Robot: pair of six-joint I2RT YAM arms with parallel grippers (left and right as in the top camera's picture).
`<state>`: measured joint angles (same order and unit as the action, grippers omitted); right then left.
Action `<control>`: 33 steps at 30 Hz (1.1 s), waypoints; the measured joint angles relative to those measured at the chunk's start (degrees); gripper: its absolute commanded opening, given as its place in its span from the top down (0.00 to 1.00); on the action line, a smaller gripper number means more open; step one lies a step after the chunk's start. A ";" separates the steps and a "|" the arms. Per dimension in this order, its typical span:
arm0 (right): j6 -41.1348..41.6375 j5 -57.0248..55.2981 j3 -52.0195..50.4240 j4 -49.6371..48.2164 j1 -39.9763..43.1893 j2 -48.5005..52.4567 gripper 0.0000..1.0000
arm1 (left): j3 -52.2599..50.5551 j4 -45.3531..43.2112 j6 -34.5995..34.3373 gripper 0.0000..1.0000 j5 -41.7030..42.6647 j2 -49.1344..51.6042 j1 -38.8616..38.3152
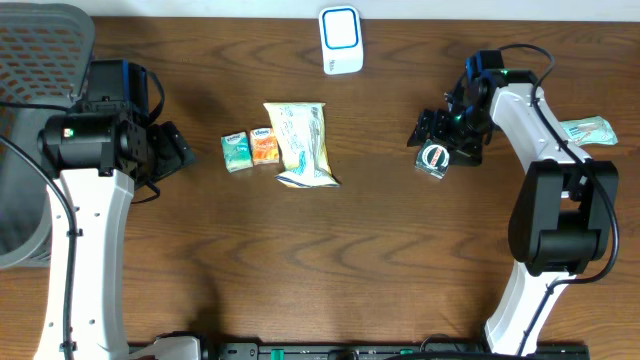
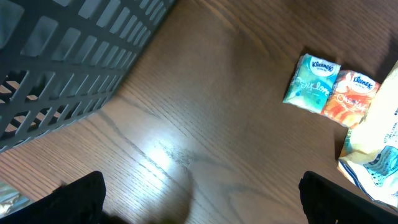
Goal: Scan the item barcode
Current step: 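Move the right gripper left over the Zam-Buk tin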
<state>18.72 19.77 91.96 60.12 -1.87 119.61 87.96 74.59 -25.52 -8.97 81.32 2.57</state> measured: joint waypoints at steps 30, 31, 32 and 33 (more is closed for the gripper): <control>7.96 -5.57 -4.22 -1.92 -4.79 -0.66 0.01 | 0.00 0.00 0.00 0.02 0.00 0.00 0.00; 7.98 -4.61 -4.24 -0.74 -5.27 -0.66 0.01 | 0.00 0.02 0.00 0.02 0.00 0.00 0.02; 8.00 -3.32 -4.31 0.31 -5.86 -0.66 0.01 | 0.00 -0.02 0.00 0.02 0.00 0.00 0.00; 7.98 -2.40 -4.39 1.09 -6.34 -0.66 0.01 | 0.00 -0.02 0.00 0.02 0.00 0.00 0.02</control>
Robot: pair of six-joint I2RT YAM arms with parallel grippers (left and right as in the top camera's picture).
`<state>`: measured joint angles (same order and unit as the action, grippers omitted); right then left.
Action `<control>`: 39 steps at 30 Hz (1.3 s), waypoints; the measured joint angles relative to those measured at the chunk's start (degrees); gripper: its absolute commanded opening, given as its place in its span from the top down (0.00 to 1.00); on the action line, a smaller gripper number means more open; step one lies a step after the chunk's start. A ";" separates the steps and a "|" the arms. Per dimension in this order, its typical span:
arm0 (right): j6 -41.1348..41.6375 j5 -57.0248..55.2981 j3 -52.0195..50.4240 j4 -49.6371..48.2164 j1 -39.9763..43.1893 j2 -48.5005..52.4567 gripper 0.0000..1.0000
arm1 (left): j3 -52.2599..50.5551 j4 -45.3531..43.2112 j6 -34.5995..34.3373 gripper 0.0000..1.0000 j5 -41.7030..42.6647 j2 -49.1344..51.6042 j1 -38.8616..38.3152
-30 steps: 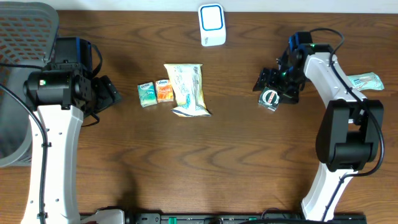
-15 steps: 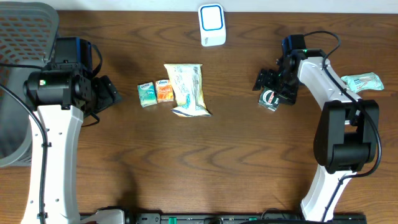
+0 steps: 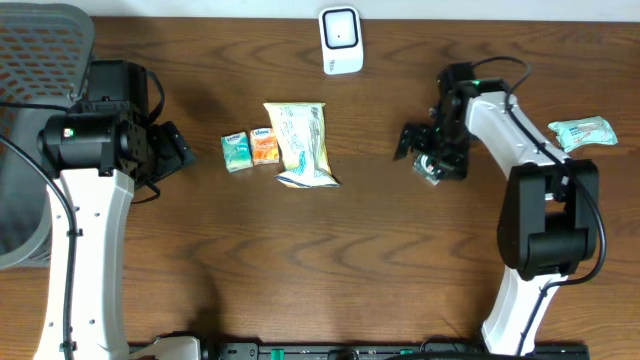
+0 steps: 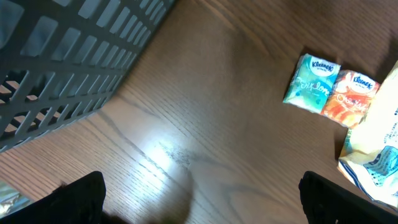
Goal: Scan the item barcode
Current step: 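Move the right gripper left over the Zam-Buk tin, then lower the right gripper and grasp the Zam-Buk tin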
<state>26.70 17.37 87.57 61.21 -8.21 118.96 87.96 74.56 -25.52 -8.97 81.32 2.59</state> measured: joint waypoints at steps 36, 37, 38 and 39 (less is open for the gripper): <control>-37.31 -18.71 7.48 -4.50 -5.09 0.07 0.25 | 0.00 0.00 0.00 0.02 0.00 0.00 -0.02; -38.05 -18.29 6.82 -4.98 -5.09 0.07 0.32 | 0.00 0.00 0.00 0.02 0.00 0.00 0.00; -38.64 -18.01 5.92 -5.64 -5.09 0.07 0.40 | 0.00 0.00 0.00 0.02 0.00 0.00 0.00; -39.12 -17.77 5.11 -6.19 -5.09 0.07 0.48 | 0.00 0.00 0.00 0.02 0.00 0.00 0.00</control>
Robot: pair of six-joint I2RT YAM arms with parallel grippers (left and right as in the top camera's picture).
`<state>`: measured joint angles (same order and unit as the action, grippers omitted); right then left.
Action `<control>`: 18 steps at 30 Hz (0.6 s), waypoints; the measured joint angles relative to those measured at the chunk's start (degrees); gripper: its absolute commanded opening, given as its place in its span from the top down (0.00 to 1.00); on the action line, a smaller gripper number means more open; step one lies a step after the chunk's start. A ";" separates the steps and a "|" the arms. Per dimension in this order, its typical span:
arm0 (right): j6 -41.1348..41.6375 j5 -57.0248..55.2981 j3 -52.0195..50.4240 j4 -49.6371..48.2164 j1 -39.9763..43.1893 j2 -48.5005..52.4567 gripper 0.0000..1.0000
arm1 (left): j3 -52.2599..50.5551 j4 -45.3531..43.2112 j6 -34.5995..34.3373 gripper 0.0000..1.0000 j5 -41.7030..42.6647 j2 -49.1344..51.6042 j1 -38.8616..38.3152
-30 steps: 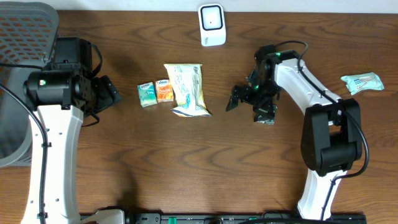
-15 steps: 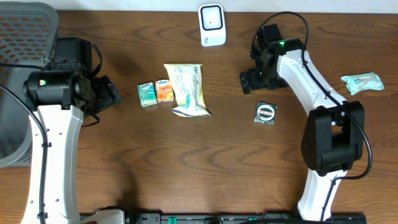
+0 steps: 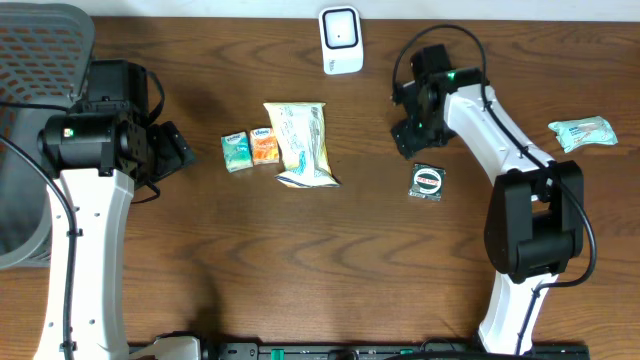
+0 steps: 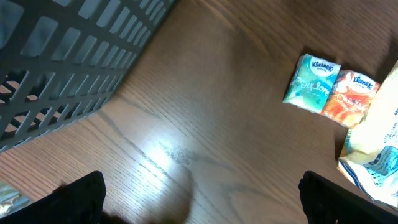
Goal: Scan the item barcode
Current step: 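Lower the right gripper and grasp the Zam-Buk tin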
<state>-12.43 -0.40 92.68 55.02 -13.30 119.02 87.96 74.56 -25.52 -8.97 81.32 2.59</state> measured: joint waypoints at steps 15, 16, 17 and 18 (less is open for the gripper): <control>6.29 1.97 -6.69 7.67 0.00 0.00 0.21 | 0.00 0.02 0.00 0.03 0.00 0.00 -0.02; 7.17 2.56 -6.69 8.87 0.00 0.00 0.20 | 0.00 0.02 0.00 0.02 0.00 0.00 0.00; 8.02 3.43 -6.69 10.01 0.00 0.00 0.19 | 0.00 0.02 0.00 0.02 0.00 0.00 0.00; 8.87 4.46 -6.69 11.19 0.00 0.00 0.17 | 0.00 0.02 0.00 0.02 0.00 0.00 0.00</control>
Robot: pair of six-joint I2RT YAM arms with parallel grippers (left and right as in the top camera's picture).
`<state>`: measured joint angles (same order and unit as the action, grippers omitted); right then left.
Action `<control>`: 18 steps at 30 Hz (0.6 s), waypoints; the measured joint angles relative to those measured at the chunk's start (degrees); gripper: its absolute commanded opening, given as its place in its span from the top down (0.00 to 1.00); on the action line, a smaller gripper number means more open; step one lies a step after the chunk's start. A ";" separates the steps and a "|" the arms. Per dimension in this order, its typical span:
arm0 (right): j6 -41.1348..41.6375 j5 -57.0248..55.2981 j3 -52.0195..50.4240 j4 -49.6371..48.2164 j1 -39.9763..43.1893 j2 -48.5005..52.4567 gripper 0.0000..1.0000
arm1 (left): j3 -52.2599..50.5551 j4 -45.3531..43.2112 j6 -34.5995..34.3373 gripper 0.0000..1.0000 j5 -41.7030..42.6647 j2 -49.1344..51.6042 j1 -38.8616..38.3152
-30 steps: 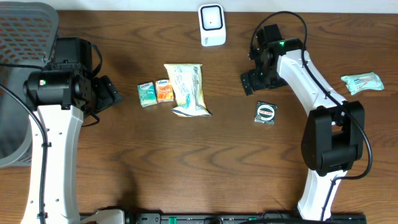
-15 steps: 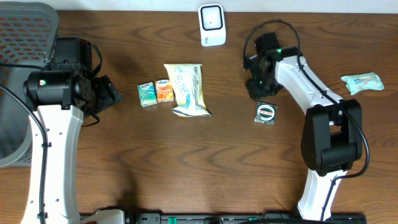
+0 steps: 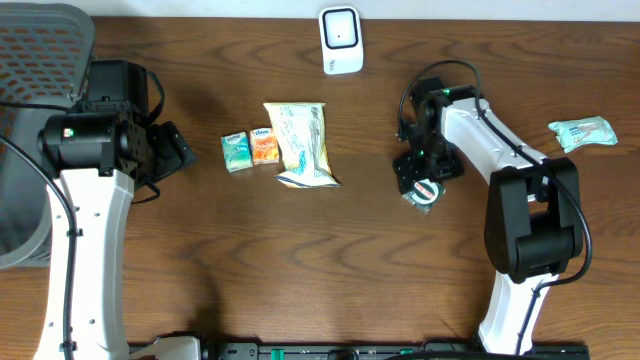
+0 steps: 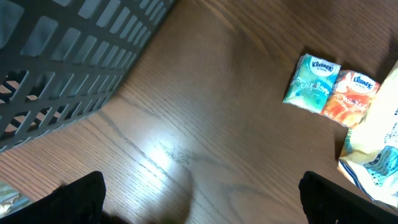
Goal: Scan the item barcode
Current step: 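Lower the right gripper and grasp the Zam-Buk tin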
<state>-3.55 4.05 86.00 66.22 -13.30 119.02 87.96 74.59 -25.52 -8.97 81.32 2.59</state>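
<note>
The white scanner (image 3: pixel 341 40) with a blue-rimmed face stands at the table's far edge. A small packet with a round black-and-white label (image 3: pixel 426 191) lies right of centre, partly covered by my right gripper (image 3: pixel 415 178), which sits down on it; how its jaws stand is hidden. My left gripper (image 3: pixel 178 150) is open at the left, with nothing between its fingertips (image 4: pixel 81 193). A teal tissue pack (image 4: pixel 311 83) and an orange tissue pack (image 4: pixel 352 98) lie ahead of it.
A pale snack bag (image 3: pixel 301 144) lies beside the tissue packs. A teal wrapped packet (image 3: pixel 583 131) rests at the far right. A grey mesh basket (image 3: pixel 45 40) fills the far left corner and shows as a basket wall (image 4: pixel 68 68) in the left wrist view.
My right gripper was up near the scanner, apart from the round-label packet lying on the table. Now it is lower, down over that packet. The left arm has not moved.
My right gripper first sat at the round-label packet right of centre, then a little further left with it. Then the packet lay alone on the table with the gripper nearer the scanner. Now the gripper is over the packet again. The left arm stayed still.
</note>
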 measured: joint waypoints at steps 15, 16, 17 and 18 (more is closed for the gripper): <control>3.43 7.34 -0.04 4.33 -0.02 0.00 0.01 | 0.00 -0.02 0.00 0.02 0.00 0.00 0.00; 3.67 7.28 -0.09 3.87 -0.02 0.00 0.01 | 0.00 0.00 0.00 0.02 0.00 0.00 -0.02; 4.26 7.04 -0.20 3.10 -0.04 0.00 0.01 | 0.00 0.00 0.00 0.02 0.00 0.00 -0.02; 4.87 6.47 -0.31 2.45 -0.13 0.00 0.01 | 0.00 -0.02 0.00 0.02 0.00 0.00 -0.02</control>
<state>1.32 10.52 85.69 68.66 -13.43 119.02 87.96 74.56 -25.52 -8.97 81.32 2.57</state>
